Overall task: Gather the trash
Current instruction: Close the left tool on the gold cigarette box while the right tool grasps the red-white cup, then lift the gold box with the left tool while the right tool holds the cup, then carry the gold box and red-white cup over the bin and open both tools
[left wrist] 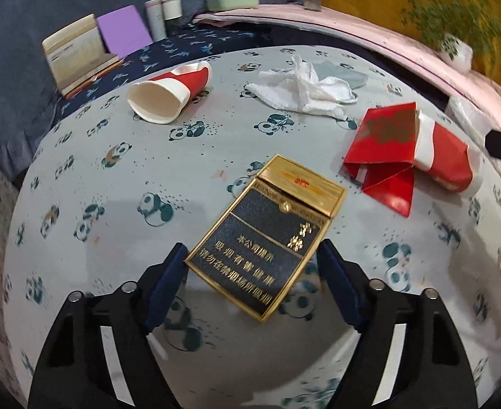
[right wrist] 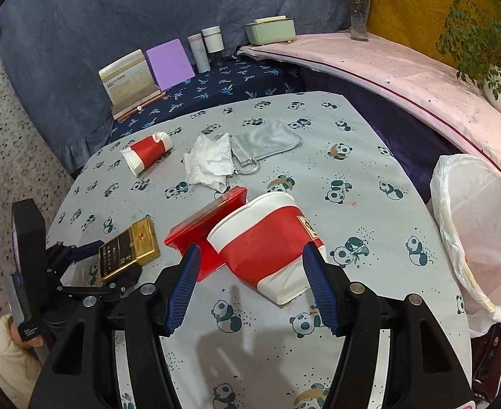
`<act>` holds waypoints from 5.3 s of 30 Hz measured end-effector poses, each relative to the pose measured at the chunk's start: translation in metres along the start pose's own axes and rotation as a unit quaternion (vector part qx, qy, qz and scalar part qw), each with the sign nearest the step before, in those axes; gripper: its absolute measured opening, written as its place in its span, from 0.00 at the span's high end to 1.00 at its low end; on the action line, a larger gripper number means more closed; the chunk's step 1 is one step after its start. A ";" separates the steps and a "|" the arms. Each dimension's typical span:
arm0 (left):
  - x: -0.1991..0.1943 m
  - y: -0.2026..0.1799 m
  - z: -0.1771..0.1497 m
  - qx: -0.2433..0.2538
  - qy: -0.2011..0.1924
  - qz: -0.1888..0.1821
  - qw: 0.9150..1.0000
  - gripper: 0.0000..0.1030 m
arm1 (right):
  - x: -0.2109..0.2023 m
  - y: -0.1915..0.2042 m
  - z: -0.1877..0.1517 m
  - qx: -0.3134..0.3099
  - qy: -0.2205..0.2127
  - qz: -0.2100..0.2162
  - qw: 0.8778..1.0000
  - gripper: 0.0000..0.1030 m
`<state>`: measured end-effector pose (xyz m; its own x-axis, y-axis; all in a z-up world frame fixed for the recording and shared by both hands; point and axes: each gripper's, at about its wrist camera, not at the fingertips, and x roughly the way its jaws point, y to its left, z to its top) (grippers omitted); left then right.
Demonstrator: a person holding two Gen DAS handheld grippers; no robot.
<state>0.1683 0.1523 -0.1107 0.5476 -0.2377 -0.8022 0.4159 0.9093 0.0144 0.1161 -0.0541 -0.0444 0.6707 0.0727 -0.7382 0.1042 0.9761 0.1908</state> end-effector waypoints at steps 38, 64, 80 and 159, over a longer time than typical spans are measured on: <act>-0.037 -0.062 0.009 -0.146 -0.003 0.030 0.989 0.41 | 0.033 -0.046 0.003 0.036 0.030 0.052 0.998 0.56; -0.060 -0.127 0.015 -0.111 -0.013 -0.010 0.994 0.44 | -0.047 -0.113 -0.006 0.084 -0.038 0.015 0.996 0.56; -0.024 -0.114 0.001 -0.123 0.022 -0.006 0.992 0.14 | -0.033 -0.122 -0.013 0.088 -0.023 0.011 0.996 0.56; -0.004 -0.270 0.113 0.026 -0.053 -0.040 0.997 0.08 | -0.062 -0.263 0.002 0.162 -0.083 -0.105 0.978 0.42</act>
<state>0.1359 -0.1313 -0.0443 0.5830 -0.3464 -0.7349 0.4973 0.8675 -0.0144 0.0488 -0.3153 -0.0473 0.7175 -0.1823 -0.6723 0.4605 0.8483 0.2615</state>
